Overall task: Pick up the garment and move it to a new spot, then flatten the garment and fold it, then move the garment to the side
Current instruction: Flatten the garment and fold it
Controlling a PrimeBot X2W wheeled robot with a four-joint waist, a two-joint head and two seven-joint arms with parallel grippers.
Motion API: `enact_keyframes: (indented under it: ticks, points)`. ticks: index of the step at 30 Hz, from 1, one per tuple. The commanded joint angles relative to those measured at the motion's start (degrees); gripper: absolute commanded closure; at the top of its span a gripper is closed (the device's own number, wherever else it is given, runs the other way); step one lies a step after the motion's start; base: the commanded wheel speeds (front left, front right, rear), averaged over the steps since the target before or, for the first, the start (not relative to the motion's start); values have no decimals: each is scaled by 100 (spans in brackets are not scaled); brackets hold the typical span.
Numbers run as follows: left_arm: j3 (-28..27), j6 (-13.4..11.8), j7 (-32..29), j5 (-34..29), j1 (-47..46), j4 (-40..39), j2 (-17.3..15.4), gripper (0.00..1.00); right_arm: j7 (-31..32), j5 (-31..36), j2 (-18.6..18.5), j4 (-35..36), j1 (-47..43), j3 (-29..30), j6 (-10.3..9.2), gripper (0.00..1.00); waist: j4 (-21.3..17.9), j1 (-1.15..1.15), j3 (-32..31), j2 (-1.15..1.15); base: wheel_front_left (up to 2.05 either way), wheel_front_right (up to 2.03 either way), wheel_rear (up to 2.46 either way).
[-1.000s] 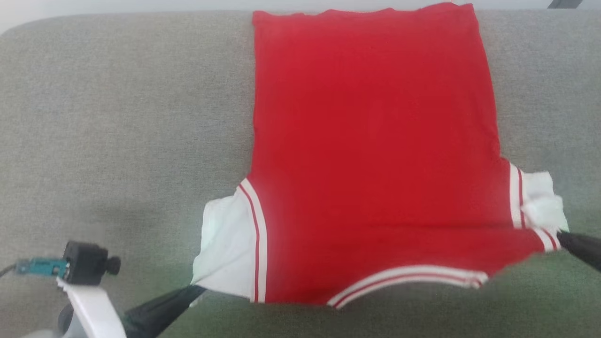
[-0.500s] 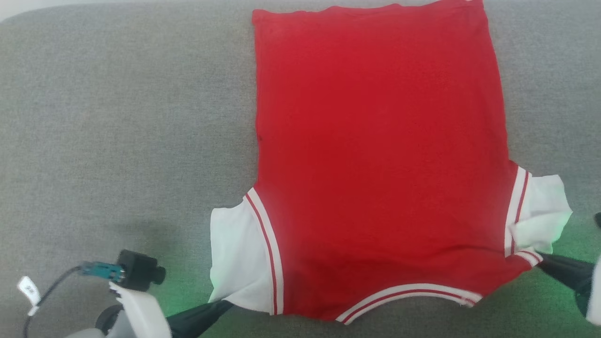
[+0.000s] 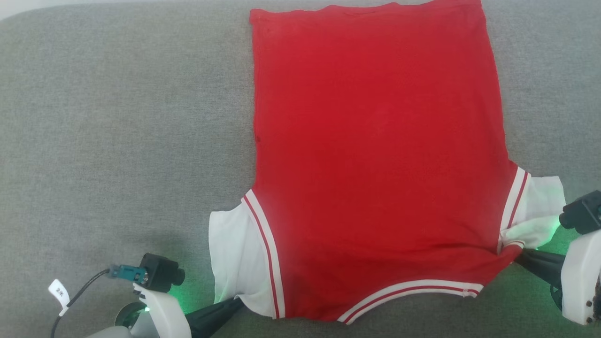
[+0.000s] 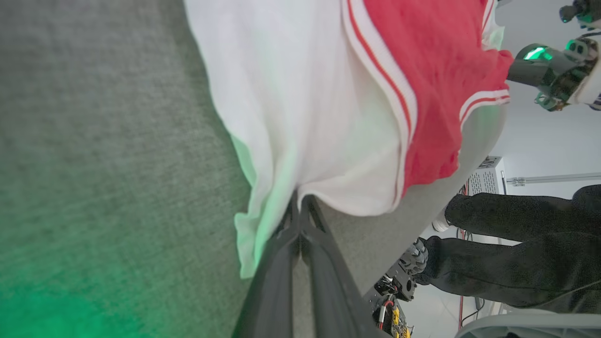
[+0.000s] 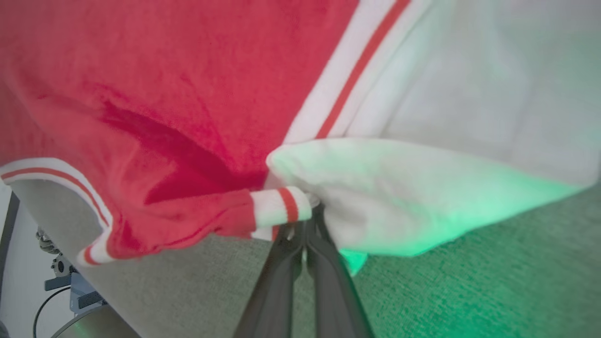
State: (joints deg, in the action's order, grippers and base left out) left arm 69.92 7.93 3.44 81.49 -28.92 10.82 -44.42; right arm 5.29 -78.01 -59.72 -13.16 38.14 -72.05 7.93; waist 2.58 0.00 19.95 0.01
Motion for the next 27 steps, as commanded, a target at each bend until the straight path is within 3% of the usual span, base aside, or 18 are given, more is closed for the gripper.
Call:
enact_keyframes:
  ticks: [1,4,6,7,11,13,16,18,20,27]
  points:
    - [48,-89,13,39,41,197,168,100,-20,116,286,-111,-107,-116,-79,69,-15,0,-13,-1,0,0,0]
    - [32,-89,157,72,68,138,142,100,-165,291,9,85,-51,9,-77,0,-44,0,-33,-1,0,0,0]
    - [33,-89,263,37,90,85,103,100,-158,248,-346,392,-50,102,-74,0,-66,0,-40,-1,0,0,0]
    - [36,-88,349,19,126,9,85,100,-77,98,-835,903,-28,250,-61,0,-77,0,-35,-1,0,0,0]
    - [70,-74,453,-108,73,-197,106,100,64,-391,-1822,2006,211,683,-44,0,0,0,41,-1,0,0,0]
    - [69,-68,475,-185,-52,-280,137,100,150,-666,-2096,2279,470,999,-44,0,68,0,137,-1,0,0,0]
    - [70,-64,437,-254,-260,-411,235,100,459,-823,-2269,2095,1051,1517,-45,0,230,0,310,-1,0,0,0]
    - [88,-60,354,-328,-422,-452,275,100,720,-825,-2134,1685,1540,1867,-45,0,374,0,459,-1,0,0,0]
    - [97,-61,285,-386,-598,-469,345,100,1001,-605,-1695,1134,2047,2105,-44,0,520,0,611,-1,0,0,0]
    - [165,-69,134,-441,-1088,-374,697,100,2121,865,345,-1628,3900,2359,-46,0,1061,0,1143,-1,0,0,0]
